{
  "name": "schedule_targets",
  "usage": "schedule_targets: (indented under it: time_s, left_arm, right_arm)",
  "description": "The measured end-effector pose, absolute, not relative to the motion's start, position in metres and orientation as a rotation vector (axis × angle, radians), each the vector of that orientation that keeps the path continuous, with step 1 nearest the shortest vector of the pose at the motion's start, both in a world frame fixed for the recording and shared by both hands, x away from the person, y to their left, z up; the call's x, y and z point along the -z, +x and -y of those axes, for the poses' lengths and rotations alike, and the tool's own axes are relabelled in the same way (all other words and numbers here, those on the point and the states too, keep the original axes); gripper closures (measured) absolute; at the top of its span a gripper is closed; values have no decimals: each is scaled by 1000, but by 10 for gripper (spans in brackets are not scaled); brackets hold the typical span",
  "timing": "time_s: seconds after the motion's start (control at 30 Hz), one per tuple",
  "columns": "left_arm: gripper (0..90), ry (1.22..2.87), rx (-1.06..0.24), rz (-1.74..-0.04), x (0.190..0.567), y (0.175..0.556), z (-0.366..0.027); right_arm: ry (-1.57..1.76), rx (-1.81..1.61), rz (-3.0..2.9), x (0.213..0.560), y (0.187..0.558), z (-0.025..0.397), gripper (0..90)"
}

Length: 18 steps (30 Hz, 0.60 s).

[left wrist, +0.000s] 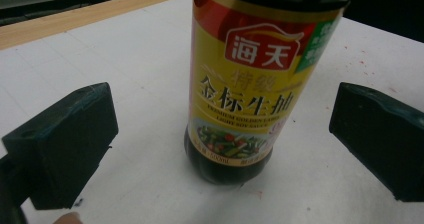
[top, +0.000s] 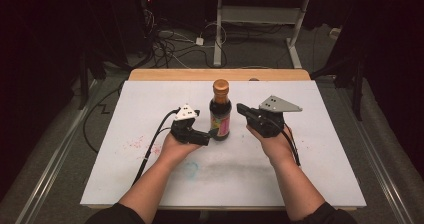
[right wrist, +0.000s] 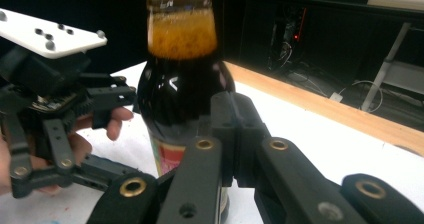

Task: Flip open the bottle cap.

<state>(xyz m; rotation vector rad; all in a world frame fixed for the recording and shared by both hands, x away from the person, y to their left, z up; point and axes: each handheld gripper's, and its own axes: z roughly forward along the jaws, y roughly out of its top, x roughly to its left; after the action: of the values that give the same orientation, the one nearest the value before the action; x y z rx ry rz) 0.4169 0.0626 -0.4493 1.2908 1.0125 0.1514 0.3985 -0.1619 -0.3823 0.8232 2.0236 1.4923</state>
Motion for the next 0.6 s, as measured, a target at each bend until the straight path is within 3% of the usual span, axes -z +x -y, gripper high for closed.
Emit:
schedule_targets:
  time_s: [0.6]
  left_arm:
    - [6, 1312, -115, -992, 442, 431, -39]
  right_arm:
    - [804, -1494, -2017, 355, 402, 158, 900]
